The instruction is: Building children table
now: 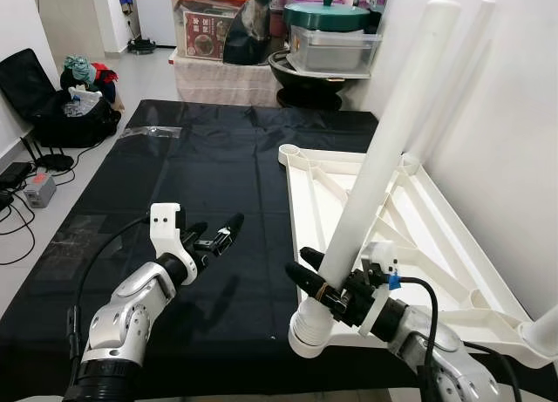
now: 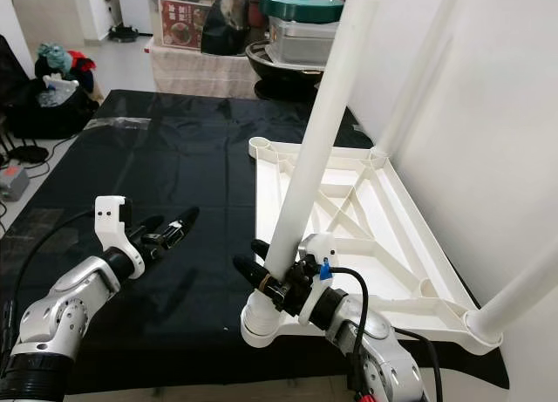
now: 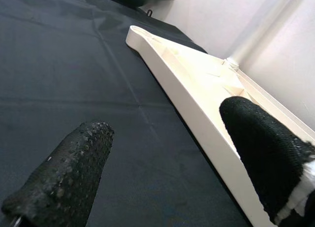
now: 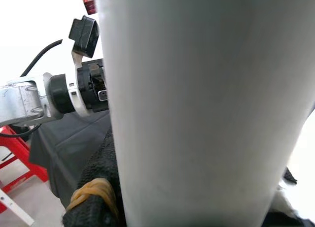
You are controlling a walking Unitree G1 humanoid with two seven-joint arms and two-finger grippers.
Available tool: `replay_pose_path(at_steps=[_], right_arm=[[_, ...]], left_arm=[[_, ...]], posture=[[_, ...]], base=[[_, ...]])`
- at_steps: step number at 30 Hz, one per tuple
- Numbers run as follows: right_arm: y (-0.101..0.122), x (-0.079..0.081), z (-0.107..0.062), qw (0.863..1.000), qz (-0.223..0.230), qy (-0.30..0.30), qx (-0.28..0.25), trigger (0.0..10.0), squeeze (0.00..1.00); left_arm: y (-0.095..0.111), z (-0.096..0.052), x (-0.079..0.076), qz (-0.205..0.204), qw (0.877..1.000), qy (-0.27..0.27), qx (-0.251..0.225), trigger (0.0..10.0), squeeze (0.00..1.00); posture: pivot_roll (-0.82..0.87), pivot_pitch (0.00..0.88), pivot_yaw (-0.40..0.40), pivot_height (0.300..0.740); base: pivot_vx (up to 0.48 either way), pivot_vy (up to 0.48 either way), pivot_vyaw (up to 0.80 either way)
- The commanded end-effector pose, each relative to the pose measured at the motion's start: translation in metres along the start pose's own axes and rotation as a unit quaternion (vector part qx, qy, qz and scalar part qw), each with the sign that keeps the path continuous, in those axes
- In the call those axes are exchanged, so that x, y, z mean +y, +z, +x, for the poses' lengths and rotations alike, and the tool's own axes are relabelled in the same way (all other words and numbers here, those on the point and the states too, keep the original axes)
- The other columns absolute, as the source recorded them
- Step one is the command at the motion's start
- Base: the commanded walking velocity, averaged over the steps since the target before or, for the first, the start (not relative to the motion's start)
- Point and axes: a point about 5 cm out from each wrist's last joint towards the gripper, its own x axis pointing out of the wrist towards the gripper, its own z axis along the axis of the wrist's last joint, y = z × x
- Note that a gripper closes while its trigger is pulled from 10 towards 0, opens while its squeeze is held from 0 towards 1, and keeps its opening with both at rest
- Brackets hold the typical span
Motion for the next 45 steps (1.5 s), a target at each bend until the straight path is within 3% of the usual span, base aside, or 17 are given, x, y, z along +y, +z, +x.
replay_pose_path(at_steps=[1,10,12,14,16,18,20,25,27,29,31,32,33,35,37,40,45], right_arm=[[-0.018,-0.013,-0.012,0.997,0.021,-0.060,0.033,0.0,0.00],[-0.020,-0.017,-0.028,0.987,-0.037,-0.149,0.055,0.0,0.00],[-0.028,-0.020,-0.031,0.975,-0.083,-0.177,0.105,0.0,0.00],[-0.035,-0.032,-0.037,0.947,-0.105,-0.261,0.156,0.0,0.00],[-0.035,-0.032,-0.037,0.947,-0.105,-0.261,0.156,0.0,0.00],[-0.040,-0.039,-0.044,0.918,-0.121,-0.325,0.195,0.0,0.00],[-0.049,-0.044,-0.055,0.887,-0.108,-0.389,0.222,0.0,0.00],[-0.054,-0.047,-0.061,0.875,-0.075,-0.429,0.212,0.0,0.00],[-0.054,-0.056,-0.069,0.846,-0.019,-0.504,0.172,0.0,0.00],[-0.054,-0.059,-0.072,0.833,0.001,-0.530,0.157,0.0,0.00],[-0.054,-0.059,-0.072,0.833,0.001,-0.530,0.157,0.0,0.00],[-0.052,-0.063,-0.076,0.813,0.019,-0.565,0.138,0.0,0.00],[-0.052,-0.063,-0.076,0.813,0.019,-0.565,0.138,0.0,0.00],[-0.048,-0.070,-0.093,0.754,0.040,-0.647,0.108,0.0,0.00],[-0.046,-0.071,-0.101,0.721,0.042,-0.685,0.097,0.0,0.00],[-0.045,-0.071,-0.102,0.716,0.034,-0.690,0.098,0.0,0.00],[-0.049,-0.069,-0.095,0.729,0.042,-0.676,0.102,0.0,0.00]], left_arm=[[-0.003,-0.001,0.000,0.001,1.000,-0.003,0.008,10.0,0.00],[-0.004,0.000,-0.001,0.002,1.000,-0.005,0.010,10.0,0.00],[-0.005,0.000,-0.001,0.001,1.000,-0.006,0.011,10.0,0.00],[-0.005,0.002,-0.001,0.003,1.000,-0.006,0.011,10.0,0.00],[-0.005,0.002,-0.001,0.003,1.000,-0.006,0.011,10.0,0.00],[-0.005,0.002,-0.001,0.004,1.000,-0.005,0.011,10.0,0.00],[-0.006,0.001,0.000,0.004,1.000,-0.003,0.012,10.0,0.00],[-0.007,0.001,0.000,0.004,1.000,-0.001,0.013,10.0,0.00],[-0.007,0.001,0.002,0.003,1.000,0.005,0.013,10.0,0.00],[-0.007,0.001,0.003,0.003,1.000,0.009,0.013,10.0,0.00],[-0.007,0.001,0.003,0.003,1.000,0.009,0.013,10.0,0.00],[-0.008,0.001,0.004,0.003,1.000,0.014,0.013,10.0,0.00],[-0.008,0.001,0.004,0.003,1.000,0.014,0.013,10.0,0.00],[-0.007,0.001,0.005,0.004,1.000,0.017,0.014,10.0,0.00],[-0.008,0.001,0.006,0.007,1.000,0.020,0.015,10.0,0.00],[-0.009,0.001,0.007,0.009,1.000,0.021,0.016,10.0,0.00],[-0.010,0.001,0.006,0.009,1.000,0.021,0.017,10.0,0.00]], posture=[[0.07,0.000,-0.088,0.740],[0.05,0.000,-0.075,0.740],[0.04,0.000,-0.072,0.740],[0.04,0.000,-0.074,0.740],[0.04,0.000,-0.074,0.740],[0.03,0.000,-0.073,0.740],[0.03,0.000,-0.076,0.740],[0.03,0.000,-0.076,0.740],[0.03,0.000,-0.077,0.740],[0.03,0.000,-0.075,0.740],[0.03,0.000,-0.075,0.740],[0.03,0.000,-0.075,0.740],[0.03,0.000,-0.075,0.740],[0.04,0.000,-0.074,0.740],[0.04,0.000,-0.075,0.740],[0.04,0.000,-0.074,0.740],[0.03,0.000,-0.075,0.740]], base=[[0.000,0.000,0.00],[0.000,0.000,0.00],[0.000,0.000,0.00],[0.000,0.000,0.00],[0.000,0.000,0.00],[0.000,0.000,0.00],[0.000,0.000,0.00],[0.000,0.000,0.00],[0.000,0.000,0.00],[0.000,0.000,0.00],[0.000,0.000,0.00],[0.000,0.000,0.00],[0.000,0.000,0.00],[0.000,0.000,0.00],[0.000,0.000,0.00],[0.000,0.000,0.00],[0.000,0.000,0.00]])
